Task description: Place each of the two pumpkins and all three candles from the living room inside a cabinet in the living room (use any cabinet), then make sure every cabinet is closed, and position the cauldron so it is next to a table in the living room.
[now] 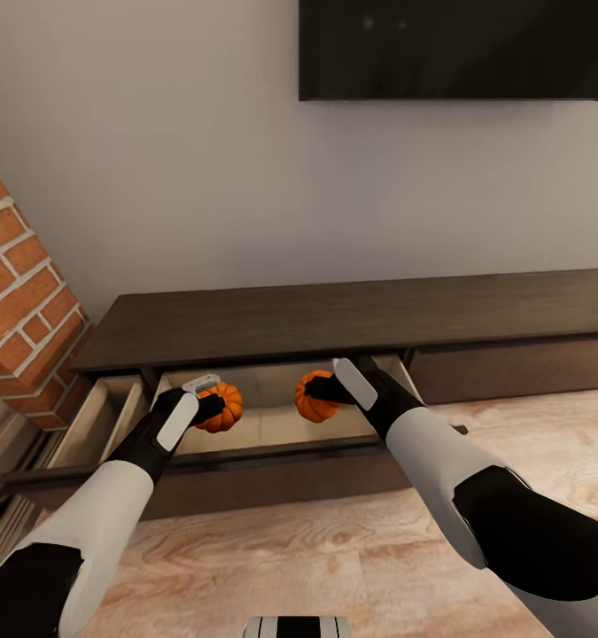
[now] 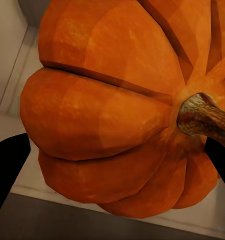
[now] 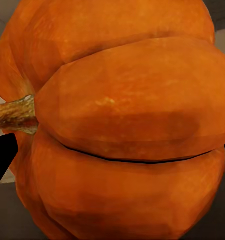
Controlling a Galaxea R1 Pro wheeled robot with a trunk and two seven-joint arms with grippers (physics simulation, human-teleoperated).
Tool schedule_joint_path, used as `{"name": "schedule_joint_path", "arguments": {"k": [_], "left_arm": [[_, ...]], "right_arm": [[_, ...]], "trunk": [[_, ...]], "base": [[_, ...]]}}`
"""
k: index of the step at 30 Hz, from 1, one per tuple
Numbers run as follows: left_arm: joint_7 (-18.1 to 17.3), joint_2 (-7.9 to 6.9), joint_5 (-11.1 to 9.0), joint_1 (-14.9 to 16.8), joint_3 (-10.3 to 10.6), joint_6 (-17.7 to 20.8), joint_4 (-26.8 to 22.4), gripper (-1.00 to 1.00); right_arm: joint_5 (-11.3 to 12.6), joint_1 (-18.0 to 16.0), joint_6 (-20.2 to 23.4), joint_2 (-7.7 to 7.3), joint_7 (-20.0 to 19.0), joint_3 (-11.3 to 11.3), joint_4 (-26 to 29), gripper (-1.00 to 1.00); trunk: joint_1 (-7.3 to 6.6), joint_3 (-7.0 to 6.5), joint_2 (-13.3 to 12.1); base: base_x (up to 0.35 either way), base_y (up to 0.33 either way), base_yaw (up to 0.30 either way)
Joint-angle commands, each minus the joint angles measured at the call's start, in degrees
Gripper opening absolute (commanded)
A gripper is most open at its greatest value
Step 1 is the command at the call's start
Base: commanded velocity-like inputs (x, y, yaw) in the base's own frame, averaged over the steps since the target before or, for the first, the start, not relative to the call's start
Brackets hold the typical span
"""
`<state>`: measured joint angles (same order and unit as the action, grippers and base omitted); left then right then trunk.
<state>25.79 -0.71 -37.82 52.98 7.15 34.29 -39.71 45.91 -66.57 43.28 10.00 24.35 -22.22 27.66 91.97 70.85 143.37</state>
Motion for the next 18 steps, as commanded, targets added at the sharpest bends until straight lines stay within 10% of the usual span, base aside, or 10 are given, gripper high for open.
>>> {"name": "schedule_joint_path", "arguments": {"k": [1,18], "left_arm": [[0.5,-0.08,-0.6,0.0,0.3,0.1,-0.1,-1.00],[0.6,-0.09,-0.6,0.0,0.3,0.0,-0.1,-1.00]], "right_arm": [[0.6,0.0,0.0,0.00,0.5,-0.2,0.0,-1.00],[0.6,-0.1,0.0,0.00,0.5,-0.2,0.1,-1.00]], "trunk": [[-0.01,0.05,0.0],[0.20,1.82,0.1]], "base": [[0.049,0.000,0.000],[0.027,0.000,0.000]]}}
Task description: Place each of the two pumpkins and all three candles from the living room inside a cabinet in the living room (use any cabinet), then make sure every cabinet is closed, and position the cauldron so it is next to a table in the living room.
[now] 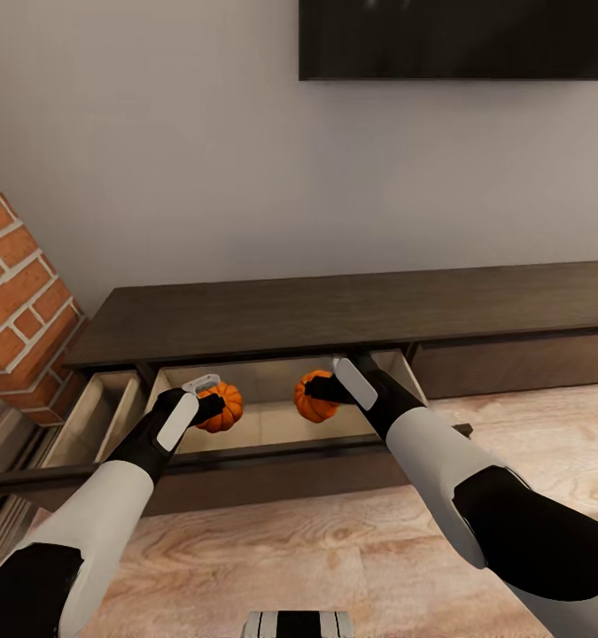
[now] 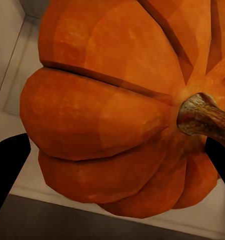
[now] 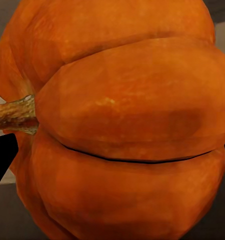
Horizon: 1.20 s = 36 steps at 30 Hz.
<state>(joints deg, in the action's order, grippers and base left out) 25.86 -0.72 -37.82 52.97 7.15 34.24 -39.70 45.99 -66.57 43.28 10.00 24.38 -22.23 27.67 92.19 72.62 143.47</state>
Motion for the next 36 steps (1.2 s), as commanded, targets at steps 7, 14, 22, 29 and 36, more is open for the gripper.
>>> {"name": "schedule_joint_path", "arguments": {"k": [7,14,22,29,36], "left_arm": [[0.9,-0.07,-0.6,0.0,0.3,0.1,-0.1,-1.00],[0.9,-0.07,-0.6,0.0,0.3,0.0,-0.1,-1.00],[1.0,-0.07,-0.6,0.0,0.3,0.0,-0.1,-1.00],[0.9,-0.03,-0.6,0.0,0.4,0.1,-0.1,-1.00],[0.5,-0.07,-0.6,0.0,0.4,0.1,-0.1,-1.00]], "right_arm": [[0.5,-0.1,0.0,0.00,0.5,-0.2,0.1,-1.00],[0.5,0.0,0.0,0.00,0.5,-0.2,0.1,-1.00],[0.5,0.0,0.0,0.00,0.5,-0.2,0.1,-1.00],[0.5,0.0,0.0,0.00,0.5,-0.2,0.1,-1.00],[0.5,0.0,0.0,0.00,0.5,-0.2,0.1,-1.00]], "trunk": [[0.16,1.60,0.1],[0.19,1.82,0.1],[0.19,1.82,0.1],[0.19,1.82,0.1],[0.26,2.49,0.2]], "base": [[0.000,0.000,0.000],[0.000,0.000,0.000],[0.091,0.012,0.000],[0.075,0.019,0.000],[0.010,0.003,0.000]]}}
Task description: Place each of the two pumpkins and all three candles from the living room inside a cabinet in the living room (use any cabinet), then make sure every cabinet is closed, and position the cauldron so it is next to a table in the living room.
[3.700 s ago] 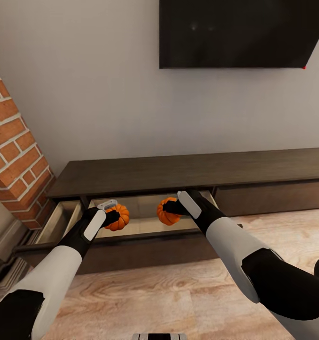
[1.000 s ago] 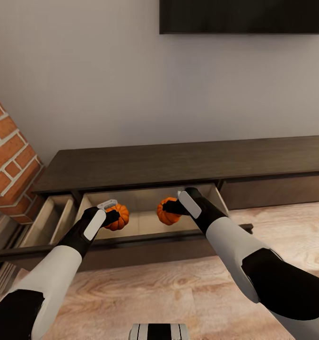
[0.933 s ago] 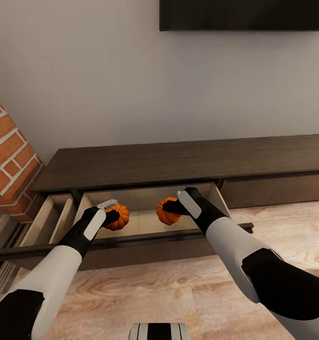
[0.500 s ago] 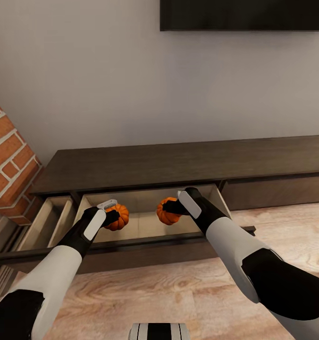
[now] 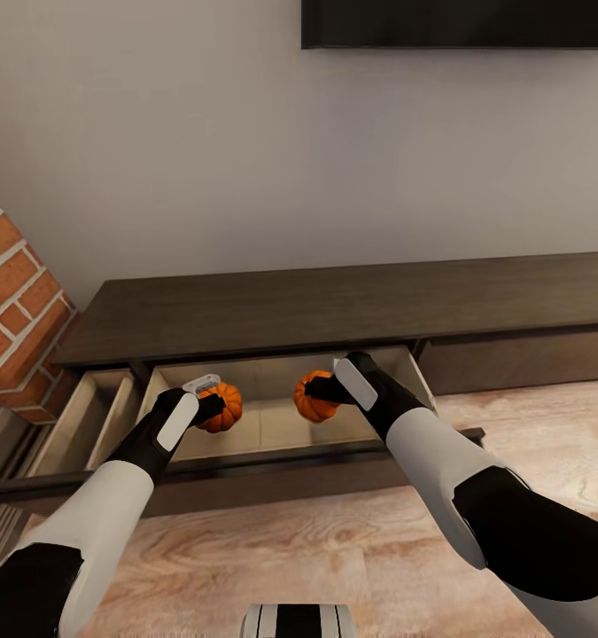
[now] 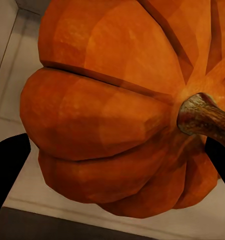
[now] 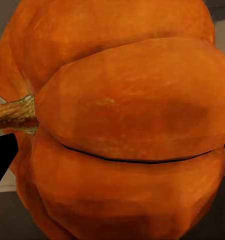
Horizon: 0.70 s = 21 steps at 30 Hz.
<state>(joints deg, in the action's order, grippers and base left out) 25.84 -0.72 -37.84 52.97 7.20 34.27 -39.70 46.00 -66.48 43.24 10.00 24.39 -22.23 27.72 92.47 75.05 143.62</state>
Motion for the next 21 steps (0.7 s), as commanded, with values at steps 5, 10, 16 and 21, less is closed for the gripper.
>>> {"name": "schedule_joint_path", "arguments": {"k": [5,10,16,21], "left_arm": [[0.5,-0.08,-0.6,0.0,0.4,0.0,-0.1,-1.00],[0.6,-0.08,-0.6,0.0,0.3,0.1,-0.1,-1.00],[0.7,-0.08,-0.6,0.0,0.3,0.1,-0.2,-1.00],[0.7,-0.02,-0.6,0.0,0.3,0.0,-0.3,-1.00]], "right_arm": [[0.5,-0.1,0.1,0.00,0.5,-0.2,0.1,-1.00],[0.5,-0.1,0.1,0.00,0.5,-0.2,0.1,-1.00],[0.5,-0.1,0.1,0.00,0.5,-0.2,0.1,-1.00],[0.5,-0.1,0.1,0.00,0.5,-0.2,0.1,-1.00]], "trunk": [[0.11,1.16,0.1],[0.24,2.26,0.2],[0.29,2.71,0.2],[0.32,2.93,0.2]], "base": [[0.000,0.000,0.000],[0.000,0.000,0.000],[0.000,0.000,0.000],[0.000,0.000,0.000]]}}
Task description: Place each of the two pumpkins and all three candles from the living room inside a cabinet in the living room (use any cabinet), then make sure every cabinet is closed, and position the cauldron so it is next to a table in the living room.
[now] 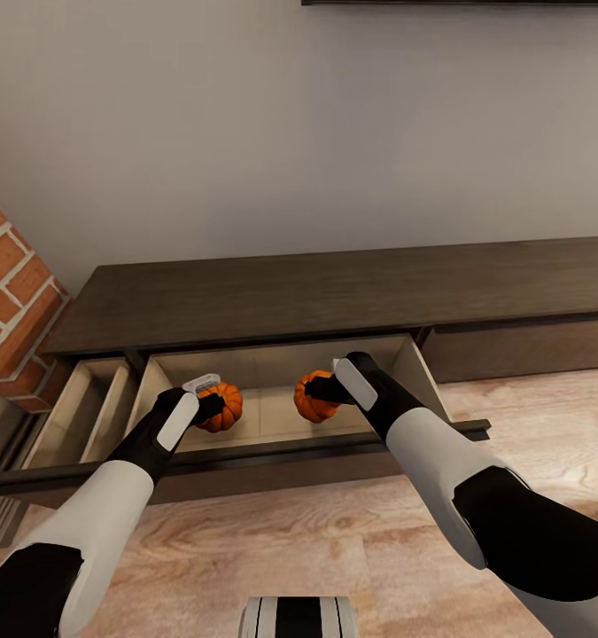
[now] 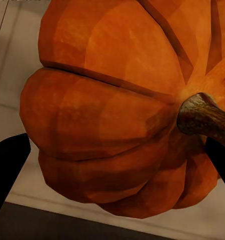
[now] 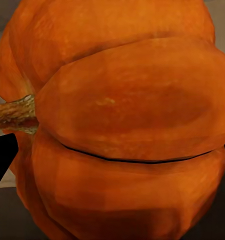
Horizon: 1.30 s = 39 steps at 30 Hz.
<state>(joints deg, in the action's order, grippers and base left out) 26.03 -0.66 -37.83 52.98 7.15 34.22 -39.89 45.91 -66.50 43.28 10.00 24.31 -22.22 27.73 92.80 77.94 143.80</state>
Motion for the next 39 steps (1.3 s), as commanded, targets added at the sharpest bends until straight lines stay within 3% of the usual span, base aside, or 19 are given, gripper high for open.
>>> {"name": "schedule_joint_path", "arguments": {"k": [1,7,8,10,11,19,26,32,39], "left_arm": [[0.5,-0.09,-0.6,0.0,0.3,0.1,-0.1,-1.00],[0.7,-0.12,-0.6,0.0,0.2,0.0,-0.1,-1.00],[0.7,-0.12,-0.6,0.0,0.2,0.0,-0.1,-1.00],[0.8,-0.13,-0.6,0.0,0.2,0.0,-0.1,-1.00],[0.8,-0.13,-0.6,0.0,0.2,0.0,-0.1,1.00],[0.6,-0.13,-1.0,0.0,0.1,0.2,-0.1,1.00],[0.8,-0.13,-1.1,0.0,0.1,1.1,-0.1,1.00],[0.3,-0.22,-1.2,0.0,-0.4,7.4,-0.2,1.00],[0.3,-0.21,-1.4,0.0,-0.5,8.8,-0.1,1.00]], "right_arm": [[0.6,0.0,0.0,0.00,0.6,-0.2,0.0,-1.00],[0.6,0.0,0.0,0.00,0.5,-0.2,0.0,-1.00],[0.6,0.0,0.0,0.00,0.5,-0.2,0.0,1.00],[0.6,0.0,0.0,0.00,0.5,-0.2,0.0,1.00],[0.6,0.0,0.0,0.00,0.5,-0.2,0.0,1.00],[0.6,0.0,0.1,0.00,0.5,-0.2,0.0,1.00],[0.6,-0.1,0.1,0.00,0.5,-0.2,0.0,1.00],[1.0,0.0,0.2,0.00,0.5,-0.2,0.0,1.00],[1.1,0.0,0.4,0.00,0.6,-0.2,-0.1,1.00]], "trunk": [[-0.01,0.04,0.0],[-0.01,0.04,0.0],[-0.01,0.04,0.0],[-0.01,0.04,0.0],[-0.01,0.04,0.0],[-0.01,0.04,0.0],[-0.19,-1.51,-0.1],[-0.35,-2.84,-0.2],[-0.53,-4.39,-0.2]], "base": [[0.000,0.000,0.000],[0.000,0.000,0.000],[0.000,0.000,0.000],[0.000,0.000,0.000],[0.000,0.000,0.000],[0.000,0.000,0.000],[0.000,0.000,0.000],[0.000,0.000,0.000],[-0.091,0.000,0.000]]}}
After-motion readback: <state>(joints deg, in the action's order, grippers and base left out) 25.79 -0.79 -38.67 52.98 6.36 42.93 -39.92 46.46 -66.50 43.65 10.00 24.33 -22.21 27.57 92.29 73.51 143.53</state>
